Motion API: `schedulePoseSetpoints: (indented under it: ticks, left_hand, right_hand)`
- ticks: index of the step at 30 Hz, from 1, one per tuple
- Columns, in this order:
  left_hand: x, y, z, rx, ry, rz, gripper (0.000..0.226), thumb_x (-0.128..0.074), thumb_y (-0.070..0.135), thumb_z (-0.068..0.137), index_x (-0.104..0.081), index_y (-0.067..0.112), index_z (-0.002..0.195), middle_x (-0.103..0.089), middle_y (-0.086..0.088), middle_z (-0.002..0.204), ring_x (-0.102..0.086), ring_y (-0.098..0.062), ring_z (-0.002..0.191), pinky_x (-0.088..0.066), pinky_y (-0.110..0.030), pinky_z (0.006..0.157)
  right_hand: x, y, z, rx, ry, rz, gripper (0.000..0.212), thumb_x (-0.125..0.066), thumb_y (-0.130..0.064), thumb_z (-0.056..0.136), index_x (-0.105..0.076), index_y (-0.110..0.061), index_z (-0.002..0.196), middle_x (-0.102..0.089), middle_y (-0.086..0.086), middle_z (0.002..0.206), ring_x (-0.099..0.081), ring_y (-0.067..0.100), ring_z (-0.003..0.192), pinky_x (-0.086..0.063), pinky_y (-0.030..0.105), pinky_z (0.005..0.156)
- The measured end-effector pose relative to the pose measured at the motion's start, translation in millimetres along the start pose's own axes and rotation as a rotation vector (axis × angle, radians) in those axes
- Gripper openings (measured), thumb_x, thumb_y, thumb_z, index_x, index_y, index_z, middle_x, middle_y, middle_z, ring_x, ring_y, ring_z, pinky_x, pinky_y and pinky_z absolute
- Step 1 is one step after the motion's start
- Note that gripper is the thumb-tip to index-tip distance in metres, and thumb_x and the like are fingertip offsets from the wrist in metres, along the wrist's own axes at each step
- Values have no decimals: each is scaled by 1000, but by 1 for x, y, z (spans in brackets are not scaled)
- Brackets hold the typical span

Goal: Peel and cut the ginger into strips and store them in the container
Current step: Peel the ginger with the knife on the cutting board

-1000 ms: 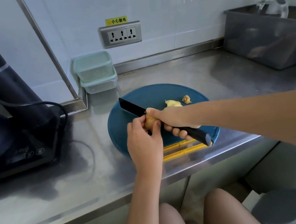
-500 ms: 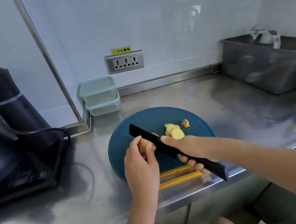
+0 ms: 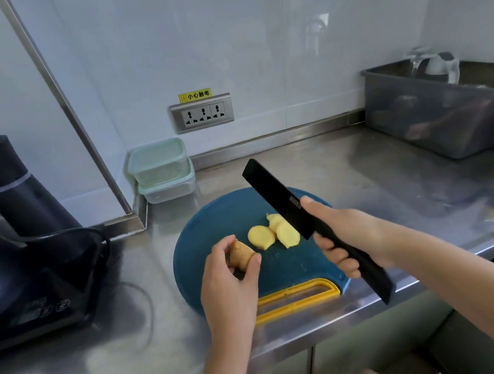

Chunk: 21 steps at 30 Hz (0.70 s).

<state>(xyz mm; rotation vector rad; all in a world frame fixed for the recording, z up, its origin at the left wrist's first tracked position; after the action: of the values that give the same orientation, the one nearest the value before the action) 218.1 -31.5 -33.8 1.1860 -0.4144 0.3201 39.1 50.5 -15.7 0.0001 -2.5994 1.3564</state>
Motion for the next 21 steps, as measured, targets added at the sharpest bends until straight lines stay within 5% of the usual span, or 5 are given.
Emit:
schedulePoseSetpoints:
  ticks: [11,21]
  left_hand:
    - [5,-2,-5,22,32,-111,29,-64,36,83,-56,35,111,-60,19,100,-59,2,90,-43,-8,69]
    - [6,-6,-4,68,27,-115,28,-64,31,85,-57,34,112,-62,17,104,-59,1,93,-43,-4,68]
  right_hand:
    - [-27,8,-8,153,117,-416,65,-28,-72,86,-37,-15,56,-35,-1,45,-32,10,33,-39,24,49]
    - [-16,7,-3,125,110,-364,66,-27,-74,80,-40,-12,61,-38,2,47,-35,11,32,-37,19,39]
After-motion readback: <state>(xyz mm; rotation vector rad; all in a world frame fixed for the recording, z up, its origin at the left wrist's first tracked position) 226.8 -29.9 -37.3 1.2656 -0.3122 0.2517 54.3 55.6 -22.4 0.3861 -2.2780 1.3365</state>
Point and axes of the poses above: each hand's wrist, its own z-axis towards the middle knuckle, its own x-axis out of the back of the hand, y = z × x, the point moved 9 cm from there along z, towards the middle knuckle
